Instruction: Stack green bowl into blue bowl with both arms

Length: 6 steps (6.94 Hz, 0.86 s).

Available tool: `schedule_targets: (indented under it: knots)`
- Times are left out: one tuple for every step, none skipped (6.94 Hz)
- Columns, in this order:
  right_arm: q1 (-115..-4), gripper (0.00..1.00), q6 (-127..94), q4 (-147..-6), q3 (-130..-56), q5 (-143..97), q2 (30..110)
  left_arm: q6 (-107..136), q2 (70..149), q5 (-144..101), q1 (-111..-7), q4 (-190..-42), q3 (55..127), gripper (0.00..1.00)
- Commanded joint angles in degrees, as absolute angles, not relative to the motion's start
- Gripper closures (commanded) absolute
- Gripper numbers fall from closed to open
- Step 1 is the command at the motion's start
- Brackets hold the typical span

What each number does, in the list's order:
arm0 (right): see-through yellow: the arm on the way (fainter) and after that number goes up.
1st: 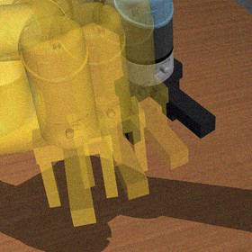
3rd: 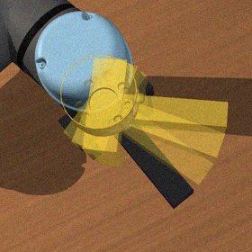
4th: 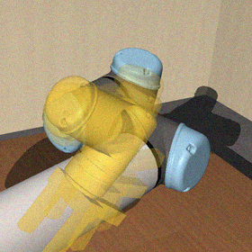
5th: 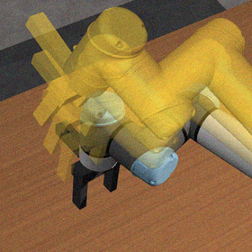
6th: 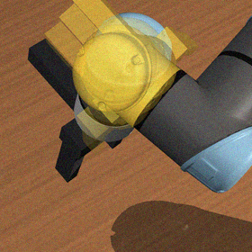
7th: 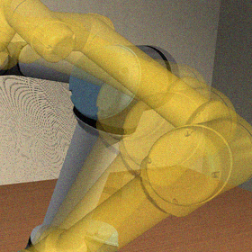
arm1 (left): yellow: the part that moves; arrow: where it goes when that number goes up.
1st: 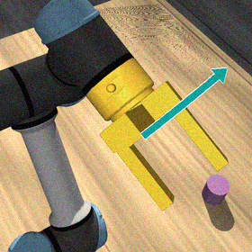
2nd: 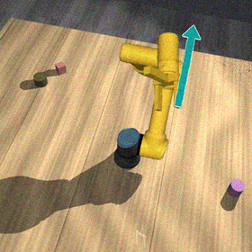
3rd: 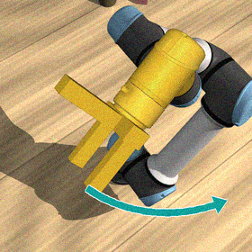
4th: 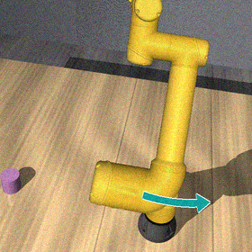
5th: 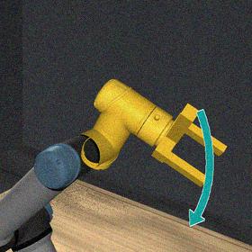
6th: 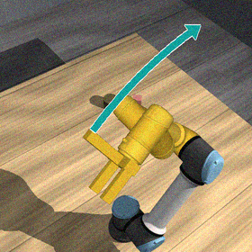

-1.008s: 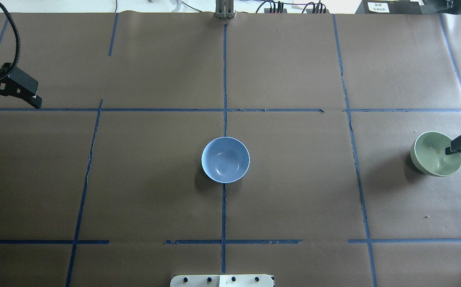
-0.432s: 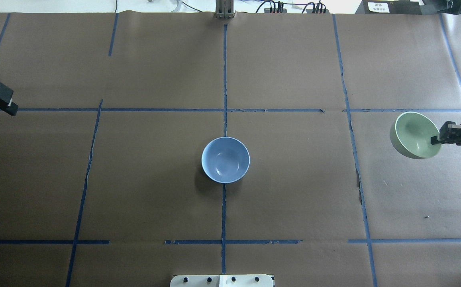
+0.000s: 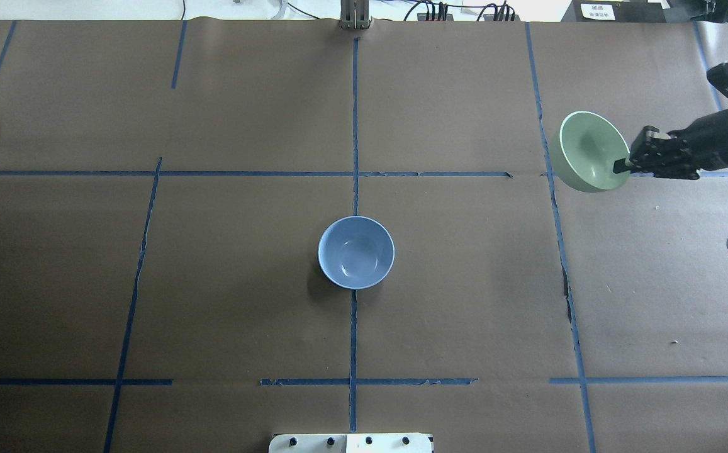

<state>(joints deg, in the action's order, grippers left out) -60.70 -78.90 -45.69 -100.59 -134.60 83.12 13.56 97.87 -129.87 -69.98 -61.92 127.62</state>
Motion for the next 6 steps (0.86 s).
schedule_targets:
  knots:
    - [-55.40,1.00,-80.33,-53.57,-100.81,-132.64,70.81,7.92,97.73,-128.76,-72.77,-62.57,123.59,0.00]
    - [-49.63,1.00,-81.55,-53.87,-100.81,-127.67,67.36,7.82,96.17,-128.67,-72.86,-63.10,122.44,0.00]
    - [-42.96,1.00,-84.26,-53.88,-100.81,-120.05,65.58,7.82,95.54,-128.76,-72.77,-64.50,120.78,0.00]
    - [-38.28,1.00,-85.16,-53.88,-100.81,-114.14,64.17,7.74,95.45,-128.76,-74.08,-67.03,116.76,0.00]
    - [-35.62,1.00,-85.17,-53.79,-100.64,-111.65,63.90,4.78,95.45,-128.85,-75.92,-69.93,113.06,0.00]
    - [-34.29,1.00,-85.25,-53.88,-100.63,-110.23,63.90,0.92,95.45,-129.02,-78.46,-70.31,109.81,0.00]
